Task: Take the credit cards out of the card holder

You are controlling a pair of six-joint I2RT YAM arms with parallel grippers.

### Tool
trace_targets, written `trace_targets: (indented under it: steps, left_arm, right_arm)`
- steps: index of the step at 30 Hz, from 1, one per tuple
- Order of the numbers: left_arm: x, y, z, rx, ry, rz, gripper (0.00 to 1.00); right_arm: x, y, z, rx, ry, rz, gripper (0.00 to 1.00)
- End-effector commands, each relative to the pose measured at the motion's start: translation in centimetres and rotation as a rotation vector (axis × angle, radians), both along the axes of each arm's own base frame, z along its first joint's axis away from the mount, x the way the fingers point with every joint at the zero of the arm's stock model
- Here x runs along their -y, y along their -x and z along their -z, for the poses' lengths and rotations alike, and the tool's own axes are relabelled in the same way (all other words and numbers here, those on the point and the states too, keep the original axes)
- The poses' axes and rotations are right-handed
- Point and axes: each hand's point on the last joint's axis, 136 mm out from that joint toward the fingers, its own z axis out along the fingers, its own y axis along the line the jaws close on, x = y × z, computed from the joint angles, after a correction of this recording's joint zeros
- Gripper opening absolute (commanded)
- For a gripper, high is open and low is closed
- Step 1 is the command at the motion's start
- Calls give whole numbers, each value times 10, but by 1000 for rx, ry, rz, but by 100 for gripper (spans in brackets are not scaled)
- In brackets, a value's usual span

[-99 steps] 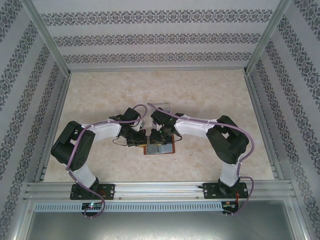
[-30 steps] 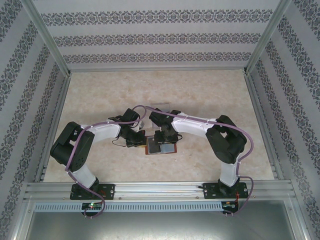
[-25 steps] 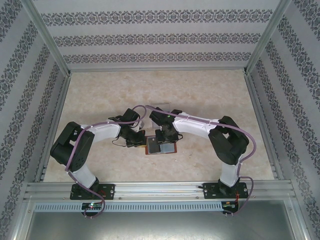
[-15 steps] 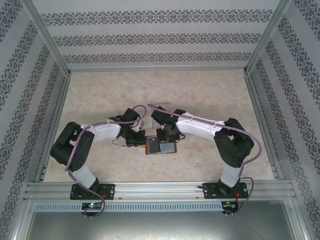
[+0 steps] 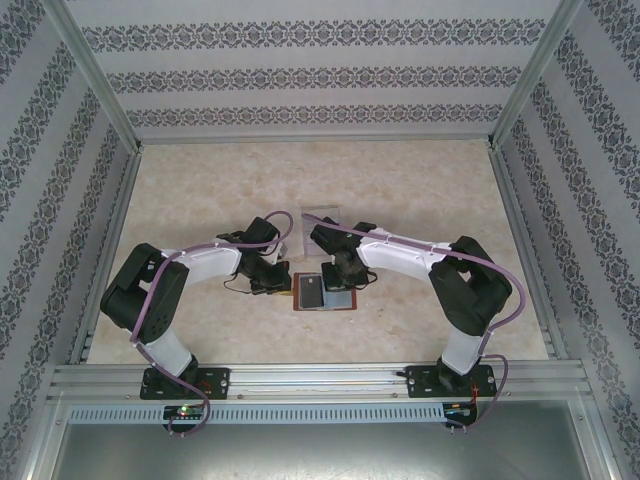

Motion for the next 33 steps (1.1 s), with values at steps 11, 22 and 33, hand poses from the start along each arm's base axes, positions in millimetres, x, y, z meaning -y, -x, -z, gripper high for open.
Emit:
trace_targets:
  steps: [11,22,33]
  left_arm:
    - [0,-2,-12,20,-21,22,2]
    - [8,-9,-31,50,4,28,3]
    - [33,-13,-44,65,50,62,4]
  right_arm:
    - [34,1,2,20,81,22,27]
    - [47,2,-2,26,40,75,44]
    - [33,7,14,-31,-117,127,38]
